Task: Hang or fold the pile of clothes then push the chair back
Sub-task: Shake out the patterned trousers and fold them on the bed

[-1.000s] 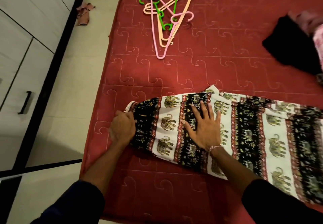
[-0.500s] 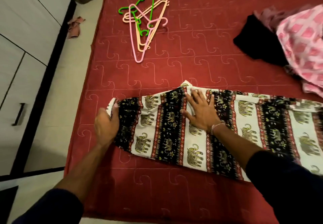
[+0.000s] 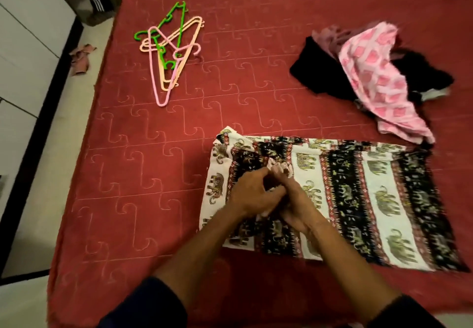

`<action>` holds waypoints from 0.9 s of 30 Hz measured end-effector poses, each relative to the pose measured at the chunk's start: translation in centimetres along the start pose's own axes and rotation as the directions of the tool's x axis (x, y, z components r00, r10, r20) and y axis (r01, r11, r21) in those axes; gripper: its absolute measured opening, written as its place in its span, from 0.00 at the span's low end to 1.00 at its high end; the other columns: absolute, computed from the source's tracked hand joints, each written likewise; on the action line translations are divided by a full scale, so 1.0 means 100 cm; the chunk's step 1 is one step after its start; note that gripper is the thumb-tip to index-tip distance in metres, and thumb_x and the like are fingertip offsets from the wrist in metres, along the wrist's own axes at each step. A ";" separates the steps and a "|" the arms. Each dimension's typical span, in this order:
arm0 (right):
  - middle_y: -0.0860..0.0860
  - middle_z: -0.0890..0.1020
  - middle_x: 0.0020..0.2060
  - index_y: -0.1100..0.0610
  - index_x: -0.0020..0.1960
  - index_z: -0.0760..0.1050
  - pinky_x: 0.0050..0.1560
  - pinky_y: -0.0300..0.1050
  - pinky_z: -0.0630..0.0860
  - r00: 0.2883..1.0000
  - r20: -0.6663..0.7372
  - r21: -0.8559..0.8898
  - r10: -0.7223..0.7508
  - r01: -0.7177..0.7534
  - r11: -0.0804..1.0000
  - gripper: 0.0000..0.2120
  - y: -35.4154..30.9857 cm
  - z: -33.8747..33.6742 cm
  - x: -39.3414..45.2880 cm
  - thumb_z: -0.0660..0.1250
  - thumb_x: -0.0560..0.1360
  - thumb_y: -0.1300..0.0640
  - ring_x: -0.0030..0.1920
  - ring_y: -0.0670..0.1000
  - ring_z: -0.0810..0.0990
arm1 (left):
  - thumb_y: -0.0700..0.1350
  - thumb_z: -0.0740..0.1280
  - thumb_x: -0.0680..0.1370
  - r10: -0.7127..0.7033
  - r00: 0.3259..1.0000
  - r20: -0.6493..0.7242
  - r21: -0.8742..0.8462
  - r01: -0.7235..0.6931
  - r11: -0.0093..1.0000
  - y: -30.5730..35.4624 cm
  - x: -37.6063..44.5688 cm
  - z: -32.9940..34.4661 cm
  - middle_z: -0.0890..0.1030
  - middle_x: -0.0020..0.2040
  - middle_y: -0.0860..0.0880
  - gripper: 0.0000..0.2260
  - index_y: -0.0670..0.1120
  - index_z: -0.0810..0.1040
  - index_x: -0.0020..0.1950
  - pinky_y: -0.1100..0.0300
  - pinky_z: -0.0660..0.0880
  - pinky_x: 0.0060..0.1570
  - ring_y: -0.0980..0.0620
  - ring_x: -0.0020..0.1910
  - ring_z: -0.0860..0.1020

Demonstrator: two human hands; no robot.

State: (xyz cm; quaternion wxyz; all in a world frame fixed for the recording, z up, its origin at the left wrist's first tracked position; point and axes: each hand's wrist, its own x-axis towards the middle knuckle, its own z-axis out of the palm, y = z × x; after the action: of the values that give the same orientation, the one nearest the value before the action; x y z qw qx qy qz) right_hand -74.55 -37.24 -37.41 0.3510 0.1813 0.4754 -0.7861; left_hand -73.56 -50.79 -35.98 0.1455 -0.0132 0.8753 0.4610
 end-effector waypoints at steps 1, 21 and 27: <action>0.63 0.83 0.58 0.64 0.63 0.79 0.67 0.61 0.73 0.999 -0.035 0.004 0.029 -0.029 1.000 0.22 -0.003 -0.020 -0.002 0.71 0.75 0.51 0.59 0.60 0.82 | 0.56 0.66 0.74 -0.025 1.000 0.018 -0.064 0.026 0.998 0.000 0.004 0.003 0.82 0.41 0.54 0.15 0.48 0.81 0.53 0.56 0.80 0.40 0.55 0.38 0.81; 0.60 0.64 0.77 0.55 0.81 0.52 0.24 0.35 0.72 0.925 -0.379 -0.426 0.007 -0.181 0.887 0.31 -0.057 -0.200 -0.029 0.61 0.83 0.51 0.25 0.40 0.76 | 0.58 0.49 0.84 0.055 0.942 0.330 0.870 -0.326 0.370 -0.018 0.151 0.002 0.78 0.42 0.53 0.19 0.51 0.76 0.52 0.45 0.67 0.69 0.55 0.44 0.78; 0.61 0.60 0.78 0.57 0.81 0.50 0.18 0.27 0.63 0.916 -0.399 -0.543 -0.040 -0.201 0.815 0.29 -0.078 -0.216 -0.042 0.58 0.85 0.56 0.17 0.33 0.68 | 0.66 0.42 0.81 0.009 0.958 0.288 0.951 -0.287 0.115 -0.007 0.165 -0.020 0.76 0.35 0.54 0.32 0.50 0.72 0.31 0.50 0.60 0.67 0.56 0.42 0.74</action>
State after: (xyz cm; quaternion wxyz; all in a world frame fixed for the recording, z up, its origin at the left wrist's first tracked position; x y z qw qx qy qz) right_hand -78.38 -14.39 -40.45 0.3203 0.2414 0.7418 -0.5375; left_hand -89.71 -50.98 -39.82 0.1627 0.2219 0.9361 -0.2189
